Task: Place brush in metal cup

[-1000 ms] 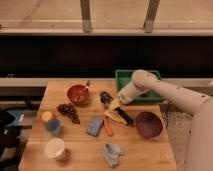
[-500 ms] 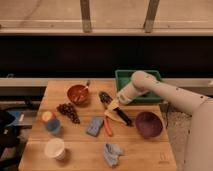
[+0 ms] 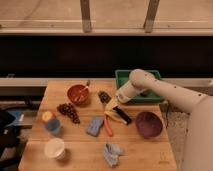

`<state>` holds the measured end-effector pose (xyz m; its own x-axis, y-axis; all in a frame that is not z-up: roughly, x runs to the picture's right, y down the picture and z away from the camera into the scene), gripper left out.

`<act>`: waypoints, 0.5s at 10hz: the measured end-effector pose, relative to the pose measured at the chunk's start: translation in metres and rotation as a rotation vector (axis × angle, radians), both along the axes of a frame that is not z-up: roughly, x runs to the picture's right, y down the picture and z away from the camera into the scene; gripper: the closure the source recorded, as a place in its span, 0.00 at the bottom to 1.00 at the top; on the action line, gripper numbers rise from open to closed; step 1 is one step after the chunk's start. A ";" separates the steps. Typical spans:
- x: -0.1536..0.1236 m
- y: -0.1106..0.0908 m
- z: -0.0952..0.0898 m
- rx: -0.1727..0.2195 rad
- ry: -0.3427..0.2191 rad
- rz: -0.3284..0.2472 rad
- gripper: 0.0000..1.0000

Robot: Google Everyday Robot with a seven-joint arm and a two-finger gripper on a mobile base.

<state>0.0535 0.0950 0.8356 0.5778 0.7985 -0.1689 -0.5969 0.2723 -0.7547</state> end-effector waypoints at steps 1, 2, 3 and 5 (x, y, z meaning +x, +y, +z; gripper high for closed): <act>0.002 -0.001 -0.002 0.001 0.007 -0.003 0.37; 0.003 -0.003 -0.005 0.004 0.013 -0.009 0.37; 0.004 -0.007 -0.009 0.013 0.022 -0.017 0.37; 0.005 -0.024 -0.024 0.047 0.039 -0.037 0.37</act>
